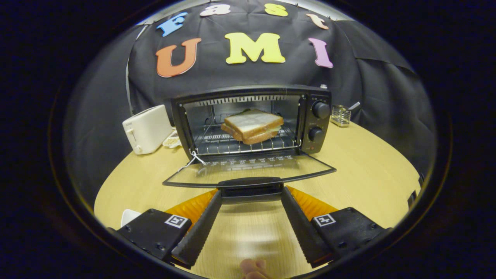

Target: Open the toaster oven, put the food inside, and close the toaster oven door.

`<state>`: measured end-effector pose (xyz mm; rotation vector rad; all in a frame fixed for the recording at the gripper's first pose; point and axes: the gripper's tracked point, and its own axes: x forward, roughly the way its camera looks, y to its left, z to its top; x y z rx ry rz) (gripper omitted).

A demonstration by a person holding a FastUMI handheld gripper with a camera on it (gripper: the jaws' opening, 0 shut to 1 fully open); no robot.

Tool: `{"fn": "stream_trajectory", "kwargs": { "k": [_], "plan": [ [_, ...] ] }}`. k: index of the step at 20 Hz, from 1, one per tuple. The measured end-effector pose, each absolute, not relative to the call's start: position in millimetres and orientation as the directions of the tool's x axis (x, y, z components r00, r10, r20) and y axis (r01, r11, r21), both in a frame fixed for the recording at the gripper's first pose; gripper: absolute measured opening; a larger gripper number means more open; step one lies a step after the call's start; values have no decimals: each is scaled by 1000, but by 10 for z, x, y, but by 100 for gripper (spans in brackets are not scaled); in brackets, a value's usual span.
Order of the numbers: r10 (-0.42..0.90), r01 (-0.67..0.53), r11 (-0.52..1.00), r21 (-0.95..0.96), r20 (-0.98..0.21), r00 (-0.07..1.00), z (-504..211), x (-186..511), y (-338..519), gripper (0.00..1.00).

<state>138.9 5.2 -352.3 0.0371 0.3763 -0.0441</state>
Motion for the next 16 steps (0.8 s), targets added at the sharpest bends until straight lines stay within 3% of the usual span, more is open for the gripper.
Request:
{"fn": "stream_trajectory", "kwargs": {
  "k": [7,16],
  "plan": [
    [-20,19,1000,-5,-156,988,-2862,1558,98,100],
    [-62,75,995,71,-174,983,-2465,1531,-220,100]
  ]
}}
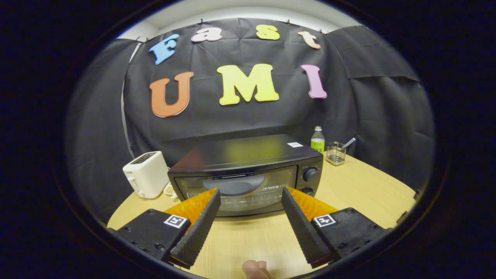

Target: Open the toaster oven, put the food inside, and close the toaster oven door.

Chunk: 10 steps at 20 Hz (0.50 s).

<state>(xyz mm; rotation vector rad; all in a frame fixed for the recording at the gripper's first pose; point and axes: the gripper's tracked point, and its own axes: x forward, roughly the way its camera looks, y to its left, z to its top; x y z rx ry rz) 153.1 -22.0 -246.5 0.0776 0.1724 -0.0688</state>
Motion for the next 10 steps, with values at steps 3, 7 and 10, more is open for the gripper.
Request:
{"fn": "stream_trajectory", "kwargs": {
  "k": [3,7,10],
  "plan": [
    [-57,74,993,89,-180,982,-2262,1333,-256,100],
    [-44,55,996,68,-155,987,-1781,964,-355,100],
    [-57,62,996,68,-80,995,-1271,522,-455,100]
  ]
}}
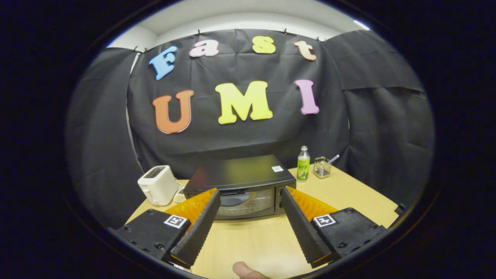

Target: Open the toaster oven, put the food inside, and close the toaster oven door.

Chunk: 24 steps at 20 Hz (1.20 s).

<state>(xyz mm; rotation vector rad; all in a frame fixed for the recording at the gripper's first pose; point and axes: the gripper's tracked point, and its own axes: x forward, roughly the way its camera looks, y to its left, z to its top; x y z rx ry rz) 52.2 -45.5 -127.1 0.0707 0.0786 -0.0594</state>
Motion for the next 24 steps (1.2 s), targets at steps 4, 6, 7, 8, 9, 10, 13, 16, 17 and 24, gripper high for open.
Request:
{"fn": "stream_trajectory", "kwargs": {
  "k": [4,6,7,8,9,10,13,16,17,24],
  "plan": [
    [-74,74,997,21,35,997,-817,-142,-495,100],
    [-88,89,996,-7,64,994,-728,-404,-462,100],
    [-79,81,997,-15,79,994,-664,-513,-390,100],
    [-64,66,998,-22,95,993,-616,-624,-320,100],
    [-46,49,998,-27,111,993,-577,-719,-265,100],
    [-29,33,999,-32,121,992,-550,-809,-217,100],
    [6,-2,1000,-31,144,990,-517,-1019,-156,100],
    [18,-13,999,-36,145,989,-531,-1125,-178,100],
    [16,-12,1000,-28,135,991,-566,-1132,-210,100],
    [-1,-2,999,53,52,999,-742,-1113,-461,100]
  ]
}}
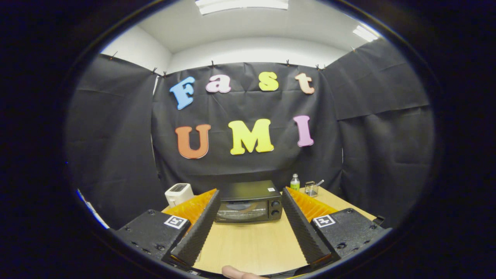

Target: Open the toaster oven, put the food inside, and close the toaster oven door.

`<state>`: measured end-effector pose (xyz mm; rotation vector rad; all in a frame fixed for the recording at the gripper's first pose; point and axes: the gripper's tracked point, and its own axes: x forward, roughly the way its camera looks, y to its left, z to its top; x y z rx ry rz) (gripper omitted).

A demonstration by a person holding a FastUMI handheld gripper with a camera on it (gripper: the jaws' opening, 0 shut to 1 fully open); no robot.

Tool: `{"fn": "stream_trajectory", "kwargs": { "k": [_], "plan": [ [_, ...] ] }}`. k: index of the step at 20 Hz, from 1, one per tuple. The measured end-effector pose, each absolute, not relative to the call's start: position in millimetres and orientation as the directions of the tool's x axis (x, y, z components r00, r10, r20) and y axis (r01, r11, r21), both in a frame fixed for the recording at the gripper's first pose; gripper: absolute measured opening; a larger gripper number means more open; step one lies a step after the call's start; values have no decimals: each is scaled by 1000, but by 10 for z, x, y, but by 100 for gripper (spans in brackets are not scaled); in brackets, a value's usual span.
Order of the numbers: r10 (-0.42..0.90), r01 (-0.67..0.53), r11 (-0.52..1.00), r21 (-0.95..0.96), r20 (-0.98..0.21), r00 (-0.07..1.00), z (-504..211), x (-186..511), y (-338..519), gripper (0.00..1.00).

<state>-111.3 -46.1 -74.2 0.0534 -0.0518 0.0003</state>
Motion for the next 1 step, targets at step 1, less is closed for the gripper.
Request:
{"fn": "stream_trajectory", "kwargs": {
  "k": [1],
  "plan": [
    [1,-3,998,66,41,999,-763,-1103,-489,100]
  ]
}}
